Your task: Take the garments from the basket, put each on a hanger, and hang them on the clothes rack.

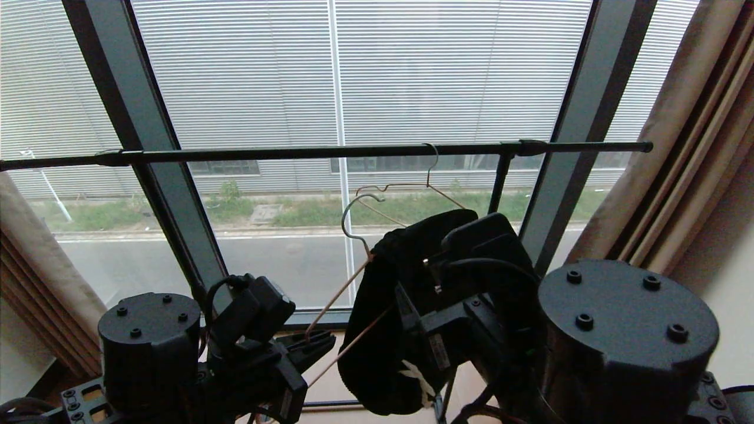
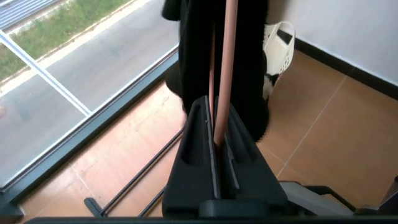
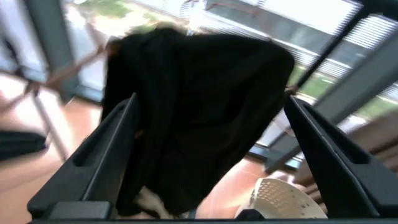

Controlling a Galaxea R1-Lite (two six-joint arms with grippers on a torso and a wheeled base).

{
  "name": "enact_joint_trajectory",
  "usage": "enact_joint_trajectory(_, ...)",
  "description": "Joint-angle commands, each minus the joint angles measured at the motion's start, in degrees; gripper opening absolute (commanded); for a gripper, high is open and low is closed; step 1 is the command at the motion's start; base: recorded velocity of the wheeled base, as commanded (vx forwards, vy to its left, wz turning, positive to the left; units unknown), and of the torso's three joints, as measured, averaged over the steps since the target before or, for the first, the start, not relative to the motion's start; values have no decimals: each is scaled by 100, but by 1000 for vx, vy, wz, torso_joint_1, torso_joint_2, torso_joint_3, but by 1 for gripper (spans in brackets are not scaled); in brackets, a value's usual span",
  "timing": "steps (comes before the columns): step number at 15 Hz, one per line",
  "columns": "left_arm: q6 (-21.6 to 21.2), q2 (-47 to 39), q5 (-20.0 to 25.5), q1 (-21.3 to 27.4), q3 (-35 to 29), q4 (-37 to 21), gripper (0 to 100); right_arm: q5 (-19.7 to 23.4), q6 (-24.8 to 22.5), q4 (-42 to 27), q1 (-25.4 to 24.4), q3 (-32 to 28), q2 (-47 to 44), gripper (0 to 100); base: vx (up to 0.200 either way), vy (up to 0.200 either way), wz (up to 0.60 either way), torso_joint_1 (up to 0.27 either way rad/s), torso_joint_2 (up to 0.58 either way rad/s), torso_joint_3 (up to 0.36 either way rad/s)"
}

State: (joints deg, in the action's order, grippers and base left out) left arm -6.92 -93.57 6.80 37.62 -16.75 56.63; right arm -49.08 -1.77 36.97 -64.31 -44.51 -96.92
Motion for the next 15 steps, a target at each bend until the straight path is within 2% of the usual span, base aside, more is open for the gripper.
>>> enact_joint_trajectory(1,-19,59,14,0,93,6,0,294,-8,-24,32,417,489,100,0,0,0,0,0,0)
enact_joint_trajectory(2,-19,129,40,-62,154,6,0,566,-131,-76,164,610,797,100,0,0,0,0,0,0)
enact_joint_trajectory(4,-37,138,93,-167,216,6,0,1463,-720,-182,709,891,1175,100,0,0,0,0,0,0)
enact_joint_trajectory(5,-55,138,260,-246,260,-2,0,2280,-1159,-322,1201,953,1377,100,0,0,0,0,0,0)
enact_joint_trajectory(7,-213,147,462,-352,321,-2,0,3387,-1449,-859,1948,715,1412,100,0,0,0,0,0,0)
enact_joint_trajectory(8,-257,138,471,-369,321,-2,0,3563,-1484,-1008,2098,619,1395,100,0,0,0,0,0,0)
enact_joint_trajectory(9,-301,120,550,-387,321,-2,0,4134,-1722,-1491,2432,311,1316,100,0,0,0,0,0,0)
enact_joint_trajectory(11,-371,120,726,-387,330,-2,0,4802,-2161,-1984,2722,74,1316,100,0,0,0,0,0,0)
enact_joint_trajectory(12,-450,120,770,-378,348,-2,0,5426,-2732,-2625,2950,-243,1316,100,0,0,0,0,0,0)
enact_joint_trajectory(14,-468,129,770,-369,365,-2,0,5708,-2864,-3311,2959,-471,1316,100,0,0,0,0,0,0)
enact_joint_trajectory(15,-529,129,770,-361,401,-2,0,6051,-3075,-3504,2959,-550,1298,100,0,0,0,0,0,0)
